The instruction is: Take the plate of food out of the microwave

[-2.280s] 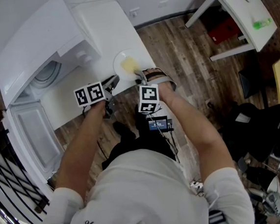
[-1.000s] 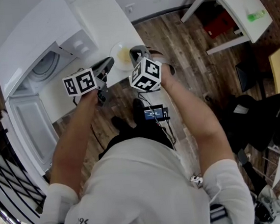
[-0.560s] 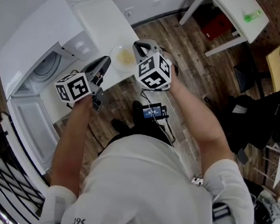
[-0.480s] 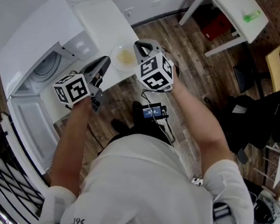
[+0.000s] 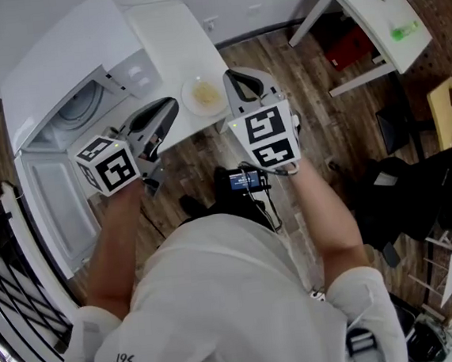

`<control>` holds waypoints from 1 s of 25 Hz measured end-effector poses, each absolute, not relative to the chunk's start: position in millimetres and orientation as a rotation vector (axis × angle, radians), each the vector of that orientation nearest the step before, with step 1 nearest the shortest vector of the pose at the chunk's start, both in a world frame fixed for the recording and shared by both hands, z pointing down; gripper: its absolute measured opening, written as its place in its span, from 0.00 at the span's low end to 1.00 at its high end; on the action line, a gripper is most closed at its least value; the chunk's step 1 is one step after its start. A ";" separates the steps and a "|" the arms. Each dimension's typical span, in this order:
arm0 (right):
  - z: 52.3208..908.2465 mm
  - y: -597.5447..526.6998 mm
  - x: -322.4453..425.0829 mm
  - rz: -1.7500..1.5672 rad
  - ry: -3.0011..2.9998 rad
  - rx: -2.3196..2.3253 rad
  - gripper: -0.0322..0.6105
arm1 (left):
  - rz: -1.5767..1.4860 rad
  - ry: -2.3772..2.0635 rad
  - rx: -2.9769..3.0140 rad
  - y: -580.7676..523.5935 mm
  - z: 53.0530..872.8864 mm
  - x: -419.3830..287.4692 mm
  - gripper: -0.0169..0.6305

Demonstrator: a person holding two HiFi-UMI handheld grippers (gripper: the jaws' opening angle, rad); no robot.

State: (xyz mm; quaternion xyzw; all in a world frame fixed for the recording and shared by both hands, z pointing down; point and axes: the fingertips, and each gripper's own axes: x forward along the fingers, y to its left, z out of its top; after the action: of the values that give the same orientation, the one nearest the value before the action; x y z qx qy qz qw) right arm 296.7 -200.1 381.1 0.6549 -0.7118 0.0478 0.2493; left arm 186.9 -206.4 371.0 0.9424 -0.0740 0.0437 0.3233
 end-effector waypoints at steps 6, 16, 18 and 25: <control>359.0 -187.0 280.3 0.142 -1.989 1.812 0.05 | 0.071 -0.204 2.497 -196.3 351.6 169.4 0.09; 340.0 -158.9 263.6 0.199 -2.087 1.890 0.05 | 0.037 -0.236 2.525 -179.1 337.6 142.0 0.09; 337.0 -150.1 260.0 0.206 -2.119 1.890 0.05 | 0.036 -0.246 2.528 -175.4 337.1 135.9 0.09; 334.5 -127.5 252.3 0.224 -2.142 1.908 0.05 | 0.041 -0.296 2.527 -164.5 347.8 115.2 0.09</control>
State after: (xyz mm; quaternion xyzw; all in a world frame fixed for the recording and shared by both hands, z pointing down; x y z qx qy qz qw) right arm 252.3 -127.5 334.5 0.6574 -0.7380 0.0772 0.1315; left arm 115.2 -164.5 347.8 0.9492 -0.1111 0.0154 0.2939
